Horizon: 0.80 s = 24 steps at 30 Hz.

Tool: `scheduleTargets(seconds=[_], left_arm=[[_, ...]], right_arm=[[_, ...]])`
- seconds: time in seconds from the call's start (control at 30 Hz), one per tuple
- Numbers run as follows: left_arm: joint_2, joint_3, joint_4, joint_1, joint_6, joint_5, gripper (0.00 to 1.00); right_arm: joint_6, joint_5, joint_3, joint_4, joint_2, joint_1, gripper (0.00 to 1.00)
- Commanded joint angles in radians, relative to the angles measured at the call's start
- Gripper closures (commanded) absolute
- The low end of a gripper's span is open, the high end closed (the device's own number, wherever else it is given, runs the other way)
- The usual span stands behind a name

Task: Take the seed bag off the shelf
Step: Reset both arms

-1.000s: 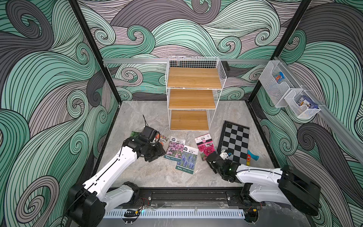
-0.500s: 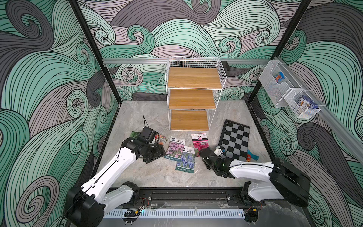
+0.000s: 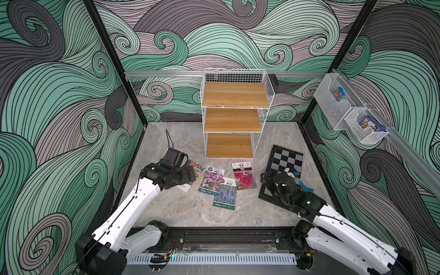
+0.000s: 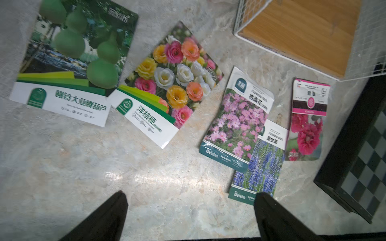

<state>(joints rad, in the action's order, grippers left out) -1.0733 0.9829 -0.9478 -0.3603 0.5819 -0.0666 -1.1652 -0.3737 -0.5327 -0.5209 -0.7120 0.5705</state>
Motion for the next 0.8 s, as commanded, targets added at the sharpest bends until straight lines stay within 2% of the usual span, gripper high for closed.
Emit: scheduleTargets(seconds=[0.0,0.07,0.13,0.33,0.4,0.47,0.53,0.57,0.63,0.67,0.7,0.77], left_arm=[[-0.036,-0.04,0.101,0.047,-0.152,-0.109,0.01],[-0.031,-0.112,0.225,0.093,-0.211,-0.143,0.01],[-0.009,-0.201,0.386,0.149,-0.255,-0.148,0.01],[0.024,-0.447,0.885,0.238,-0.445,-0.163,0.01],[0.012,-0.539,1.068,0.252,-0.508,-0.203,0.01],[-0.01,-0.611,1.239,0.277,-0.494,-0.248,0.01],[-0.061,-0.621,1.298,0.298,-0.464,-0.282,0.01],[-0.086,-0.583,1.238,0.302,-0.444,-0.289,0.02],[-0.126,-0.526,1.174,0.309,-0.445,-0.256,0.01],[-0.145,-0.532,1.227,0.316,-0.477,-0.205,0.01],[-0.16,-0.541,1.289,0.323,-0.496,-0.162,0.01],[-0.199,-0.55,1.398,0.34,-0.508,-0.106,0.01]], right_arm=[[0.455,0.078,-0.009,-0.039,0.038,-0.15,0.01],[0.618,0.126,-0.018,0.01,0.026,-0.266,0.01],[0.721,0.185,-0.004,0.088,-0.004,-0.371,0.01],[0.806,0.243,0.144,0.413,-0.053,-0.56,0.01],[0.853,0.251,0.17,0.533,-0.062,-0.58,0.01],[0.928,0.217,0.182,0.613,-0.076,-0.58,0.01],[0.978,0.195,0.204,0.668,-0.122,-0.588,0.01],[0.979,0.208,0.214,0.677,-0.156,-0.598,0.01],[0.961,0.231,0.246,0.704,-0.199,-0.604,0.01],[0.945,0.235,0.271,0.753,-0.21,-0.604,0.01],[0.949,0.236,0.259,0.724,-0.201,-0.605,0.01],[0.962,0.233,0.316,0.878,-0.194,-0.606,0.01]])
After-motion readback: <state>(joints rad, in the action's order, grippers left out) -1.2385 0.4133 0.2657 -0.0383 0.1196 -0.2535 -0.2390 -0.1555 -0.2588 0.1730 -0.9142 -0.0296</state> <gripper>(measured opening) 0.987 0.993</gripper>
